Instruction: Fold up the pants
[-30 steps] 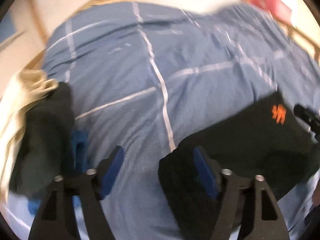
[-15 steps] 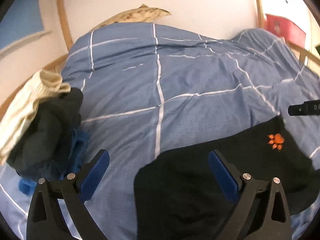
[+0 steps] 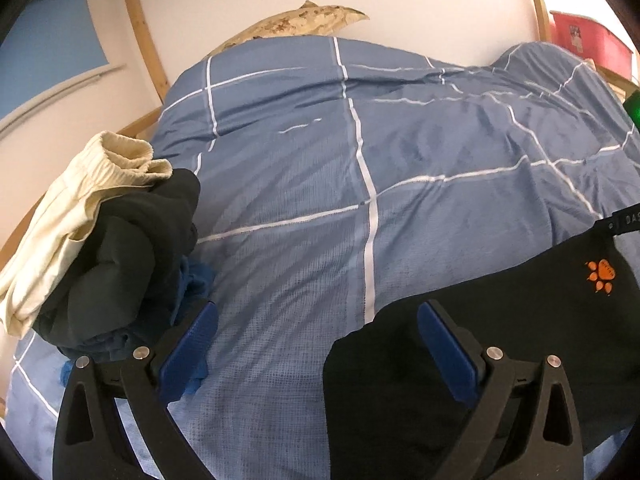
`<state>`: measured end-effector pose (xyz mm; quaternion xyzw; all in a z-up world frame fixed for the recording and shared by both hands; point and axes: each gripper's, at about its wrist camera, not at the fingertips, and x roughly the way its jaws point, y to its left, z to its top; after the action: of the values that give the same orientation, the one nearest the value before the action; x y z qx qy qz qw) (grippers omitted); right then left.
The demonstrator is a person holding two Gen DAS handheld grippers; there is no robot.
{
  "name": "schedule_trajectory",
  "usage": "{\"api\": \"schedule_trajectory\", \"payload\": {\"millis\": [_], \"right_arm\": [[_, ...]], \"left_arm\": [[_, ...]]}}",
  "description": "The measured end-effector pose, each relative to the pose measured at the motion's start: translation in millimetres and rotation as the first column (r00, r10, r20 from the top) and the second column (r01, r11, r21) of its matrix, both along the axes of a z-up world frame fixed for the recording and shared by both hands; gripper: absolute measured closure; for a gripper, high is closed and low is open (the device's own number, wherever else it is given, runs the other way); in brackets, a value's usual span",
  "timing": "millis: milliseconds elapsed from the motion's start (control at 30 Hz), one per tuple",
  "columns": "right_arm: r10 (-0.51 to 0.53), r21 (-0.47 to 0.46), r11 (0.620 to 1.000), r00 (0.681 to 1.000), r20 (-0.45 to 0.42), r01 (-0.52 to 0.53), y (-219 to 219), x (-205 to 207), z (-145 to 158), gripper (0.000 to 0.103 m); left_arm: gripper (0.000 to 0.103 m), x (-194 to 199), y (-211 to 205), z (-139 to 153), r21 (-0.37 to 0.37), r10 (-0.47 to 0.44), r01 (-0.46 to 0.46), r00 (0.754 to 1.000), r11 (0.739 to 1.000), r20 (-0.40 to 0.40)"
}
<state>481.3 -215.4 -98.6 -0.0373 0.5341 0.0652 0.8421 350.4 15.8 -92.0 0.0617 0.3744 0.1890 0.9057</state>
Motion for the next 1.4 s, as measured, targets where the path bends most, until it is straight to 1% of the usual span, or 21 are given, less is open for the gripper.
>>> {"api": "schedule_trajectory", "payload": {"millis": [100, 133, 167, 200, 233, 333, 433, 533, 600, 633, 700, 733, 767, 867, 967, 1033, 1167, 1233, 1333, 1400], "right_arm": [[0.004, -0.023, 1.000, 1.000, -0.011, -0.005, 1.8, 3.3, -3.4, 0.073], [0.012, -0.023, 1.000, 1.000, -0.014, -0.012, 2.8, 3.8, -4.1, 0.083], [0.021, -0.028, 0.999, 1.000, -0.018, -0.021, 4.7, 4.4, -4.2, 0.088], [0.022, -0.034, 0.999, 1.000, -0.012, -0.023, 6.0, 3.9, -3.3, 0.089], [0.025, -0.034, 0.999, 1.000, -0.003, -0.025, 6.8, 3.7, -2.1, 0.093], [0.023, -0.040, 0.999, 1.000, 0.011, -0.022, 8.1, 4.9, -0.4, 0.095], [-0.004, -0.085, 0.996, 0.998, 0.055, 0.009, 9.5, 7.8, 4.3, 0.095], [-0.008, -0.106, 0.994, 0.999, 0.048, 0.013, 11.7, 11.3, 1.2, 0.095], [-0.004, -0.132, 0.991, 0.999, 0.042, 0.010, 14.8, 11.2, -2.7, 0.094], [-0.005, -0.130, 0.992, 0.999, 0.046, 0.011, 13.8, 12.2, -2.1, 0.091], [-0.036, -0.131, 0.990, 0.995, 0.088, 0.047, 10.5, 6.1, 5.9, 0.075], [-0.046, -0.134, 0.989, 0.993, 0.112, 0.061, 9.0, 1.2, 9.7, 0.058], [-0.065, -0.137, 0.987, 0.985, 0.159, 0.087, 6.6, -7.9, 19.3, 0.049], [-0.091, -0.108, 0.987, 0.966, 0.242, 0.120, 0.7, -38.8, 41.8, 0.047], [-0.081, -0.060, 0.993, 0.958, 0.273, 0.101, -0.5, -76.8, 58.3, 0.047], [-0.055, -0.050, 0.996, 0.959, 0.278, 0.072, 3.5, -101.9, 64.8, 0.047], [0.014, -0.081, 0.997, 0.953, 0.303, 0.011, 13.8, -141.4, 70.1, 0.047], [0.035, -0.084, 0.996, 0.949, 0.314, -0.009, 16.7, -158.2, 69.0, 0.047], [0.044, -0.049, 0.998, 0.946, 0.323, -0.029, 21.8, -179.2, 64.8, 0.047], [0.064, -0.030, 0.998, 0.942, 0.329, -0.057, 28.6, -189.8, 59.6, 0.047]], "left_arm": [[0.002, 3.4, 1.7, -4.8, -0.010, 0.001, -0.001, 1.000, 1.000, -0.015], [0.002, 3.8, 2.6, -5.6, -0.017, 0.001, -0.002, 1.000, 1.000, -0.017], [0.002, 4.2, 3.9, -6.2, -0.028, 0.003, -0.004, 1.000, 1.000, -0.019], [0.002, 4.6, 5.5, -6.9, -0.043, 0.004, -0.005, 1.000, 0.999, -0.020], [0.002, 5.0, 6.8, -7.5, -0.053, 0.006, -0.008, 1.000, 0.999, -0.021], [0.002, 6.7, 9.9, -10.3, -0.077, 0.014, -0.016, 1.000, 0.997, -0.025], [0.002, 8.9, 10.4, -13.8, -0.082, 0.020, -0.023, 0.999, 0.996, -0.035], [0.002, 10.7, 13.0, -16.8, -0.086, 0.027, -0.031, 0.999, 0.996, -0.046], [0.002, 9.7, 14.6, -15.2, -0.086, 0.038, -0.041, 0.999, 0.995, -0.039], [0.002, 9.0, 14.8, -13.3, -0.082, 0.041, -0.043, 0.999, 0.996, -0.033], [0.002, 4.0, 12.8, -6.8, -0.070, 0.037, -0.037, 0.999, 0.997, -0.008], [0.002, 2.5, 12.5, -3.6, -0.070, 0.032, -0.032, 0.999, 0.997, 0.000], [0.002, -0.4, 11.6, 0.6, -0.073, 0.024, -0.023, 1.000, 0.997, 0.014], [0.002, -8.4, 10.9, 12.6, -0.096, 0.006, -0.001, 0.999, 0.995, 0.047], [0.002, -13.7, 9.5, 22.2, -0.111, -0.007, 0.014, 0.998, 0.994, 0.056], [0.002, -18.9, 6.8, 28.1, -0.117, -0.036, 0.042, 0.998, 0.992, 0.046], [0.002, -36.9, 4.9, 37.4, -0.105, -0.092, 0.092, 0.996, 0.990, 0.007], [0.002, -50.8, 7.6, 41.3, -0.106, -0.124, 0.124, 0.992, 0.987, 0.008], [0.002, -68.8, 16.5, 40.2, -0.135, -0.139, 0.141, 0.990, 0.981, 0.019], [0.003, -78.5, 21.1, 34.7, -0.174, -0.166, 0.167, 0.986, 0.970, 0.020]]}}
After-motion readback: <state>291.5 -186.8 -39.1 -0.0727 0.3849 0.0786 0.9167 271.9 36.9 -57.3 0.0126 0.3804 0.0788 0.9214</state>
